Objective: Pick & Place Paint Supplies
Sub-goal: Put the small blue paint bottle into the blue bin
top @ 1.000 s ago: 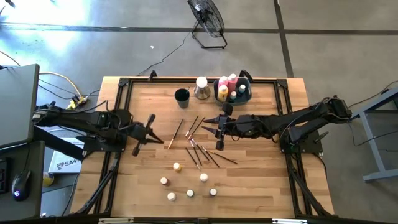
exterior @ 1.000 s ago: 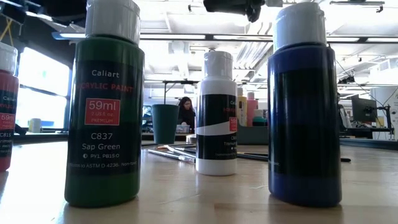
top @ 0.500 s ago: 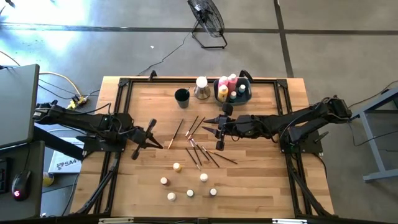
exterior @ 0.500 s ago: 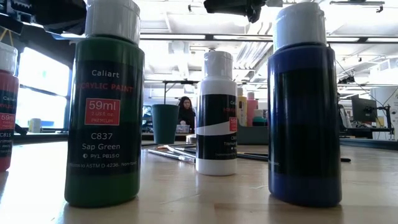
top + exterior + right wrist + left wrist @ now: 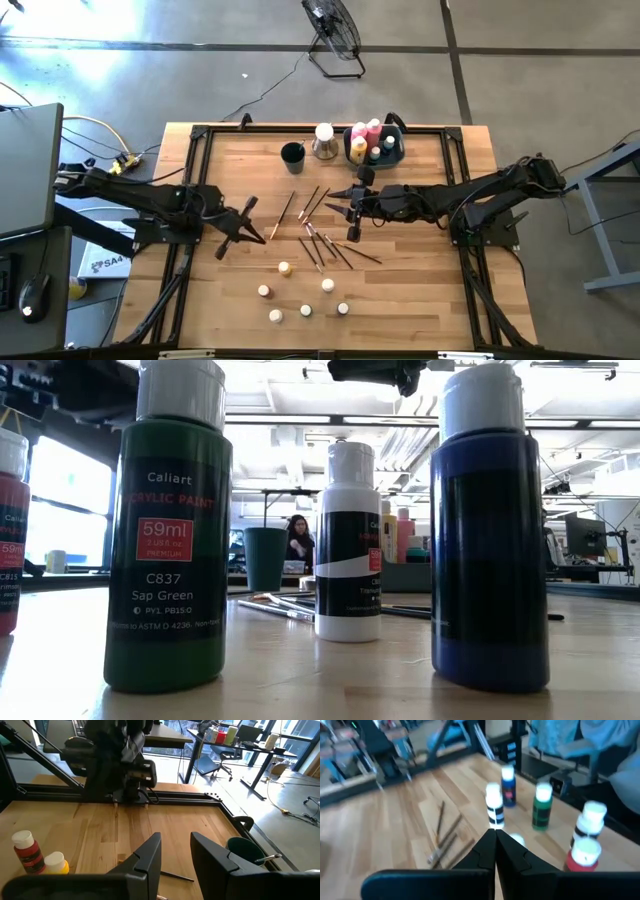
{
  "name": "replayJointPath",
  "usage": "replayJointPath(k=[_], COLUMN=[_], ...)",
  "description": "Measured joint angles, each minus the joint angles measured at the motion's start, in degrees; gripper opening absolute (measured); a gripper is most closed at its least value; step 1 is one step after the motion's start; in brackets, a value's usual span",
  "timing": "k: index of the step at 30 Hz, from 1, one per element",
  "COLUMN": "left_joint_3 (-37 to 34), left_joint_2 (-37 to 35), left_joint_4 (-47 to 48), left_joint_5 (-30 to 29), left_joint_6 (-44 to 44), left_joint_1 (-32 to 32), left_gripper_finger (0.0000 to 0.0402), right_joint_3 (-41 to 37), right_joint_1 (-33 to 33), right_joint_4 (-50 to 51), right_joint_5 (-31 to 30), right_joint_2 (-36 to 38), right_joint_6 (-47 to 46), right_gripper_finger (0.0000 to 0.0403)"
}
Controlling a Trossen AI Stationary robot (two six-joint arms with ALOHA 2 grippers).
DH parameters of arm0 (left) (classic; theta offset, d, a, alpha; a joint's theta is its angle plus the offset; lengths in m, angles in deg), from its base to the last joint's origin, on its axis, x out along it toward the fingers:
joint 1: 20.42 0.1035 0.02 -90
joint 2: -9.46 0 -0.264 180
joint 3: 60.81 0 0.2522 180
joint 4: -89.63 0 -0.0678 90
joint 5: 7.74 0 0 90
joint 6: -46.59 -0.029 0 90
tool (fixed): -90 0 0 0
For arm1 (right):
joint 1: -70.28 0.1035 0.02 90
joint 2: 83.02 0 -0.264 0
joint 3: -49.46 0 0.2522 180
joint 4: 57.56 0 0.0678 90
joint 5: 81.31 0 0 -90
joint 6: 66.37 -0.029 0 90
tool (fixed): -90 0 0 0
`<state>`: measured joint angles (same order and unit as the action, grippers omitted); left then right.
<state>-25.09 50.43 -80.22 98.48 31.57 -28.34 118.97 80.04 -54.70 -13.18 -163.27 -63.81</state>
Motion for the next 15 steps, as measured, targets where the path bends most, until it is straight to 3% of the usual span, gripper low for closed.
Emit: replayJointPath(k=[10,15], left_joint_3=[0.0,0.0], left_joint_2=[4.5,5.1], left_joint_4=[3.4,3.6], left_joint_5=[-11.1,-8.1], left_joint_6=[3.3,3.1], left_joint_1=[0.0,0.0], left_gripper_finger=[0.0001,0.0001], right_joint_3=[0.0,0.0], right_joint_1=[0.0,0.0], right_joint_4=[0.1,0.5], right_joint_5=[0.0,0.0], right_joint_2=[0.0,0.0], right_joint_6=[0.0,0.0], right_gripper_finger=[0.0098,0.0098])
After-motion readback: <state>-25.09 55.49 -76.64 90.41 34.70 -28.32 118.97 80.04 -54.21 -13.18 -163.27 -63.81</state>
